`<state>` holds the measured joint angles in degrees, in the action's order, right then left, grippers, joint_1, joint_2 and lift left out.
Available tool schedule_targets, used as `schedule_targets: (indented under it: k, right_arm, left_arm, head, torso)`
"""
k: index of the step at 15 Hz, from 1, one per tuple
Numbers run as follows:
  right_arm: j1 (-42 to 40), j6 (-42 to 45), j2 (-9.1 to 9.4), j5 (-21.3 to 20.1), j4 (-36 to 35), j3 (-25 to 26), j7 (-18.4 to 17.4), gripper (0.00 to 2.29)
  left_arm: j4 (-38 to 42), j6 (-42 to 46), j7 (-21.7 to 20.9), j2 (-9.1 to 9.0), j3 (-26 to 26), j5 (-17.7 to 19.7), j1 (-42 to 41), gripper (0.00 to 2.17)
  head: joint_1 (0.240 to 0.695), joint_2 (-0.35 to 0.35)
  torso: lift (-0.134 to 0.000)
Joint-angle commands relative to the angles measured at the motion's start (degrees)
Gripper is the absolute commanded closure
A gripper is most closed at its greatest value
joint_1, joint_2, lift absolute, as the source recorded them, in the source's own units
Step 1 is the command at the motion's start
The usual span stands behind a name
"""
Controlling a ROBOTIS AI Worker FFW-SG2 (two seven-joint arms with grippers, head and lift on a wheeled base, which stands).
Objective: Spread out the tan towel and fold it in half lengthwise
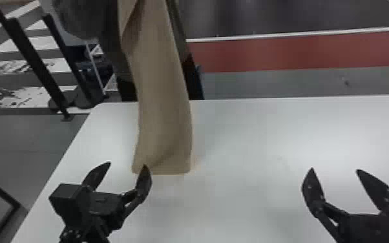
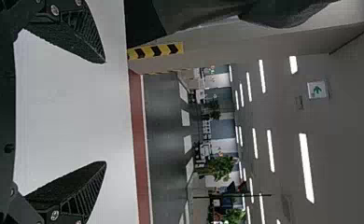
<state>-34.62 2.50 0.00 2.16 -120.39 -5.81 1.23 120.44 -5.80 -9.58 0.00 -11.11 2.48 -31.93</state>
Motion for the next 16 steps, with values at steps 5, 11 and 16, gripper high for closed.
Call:
schedule_targets:
  k: [5,11,16]
  right_arm:
    - [0.87,0.18,0.05,0.83,1.92,1.15,0.09,0.11]
    - [1.14,0.0,0.05,0.83,2.09,1.5,0.18,0.11]
    - [1.4,0.0,0.05,0.92,2.53,1.59,0.18,0.11]
  left_arm:
    - [-1.17,0.03,0.26,-0.15,0.3,-0.99,0.64,0.08]
    - [-1.96,0.03,0.26,-0.15,0.56,-1.07,1.17,0.08]
    - [-2.75,0.03,0.26,-0.15,0.56,-1.07,1.61,0.08]
  head:
    - [0.695,0.163]
    - [0.695,0.153]
    - [0.695,0.149]
  torso:
    - [-0.125]
    - [-0.125]
    - [-0.125]
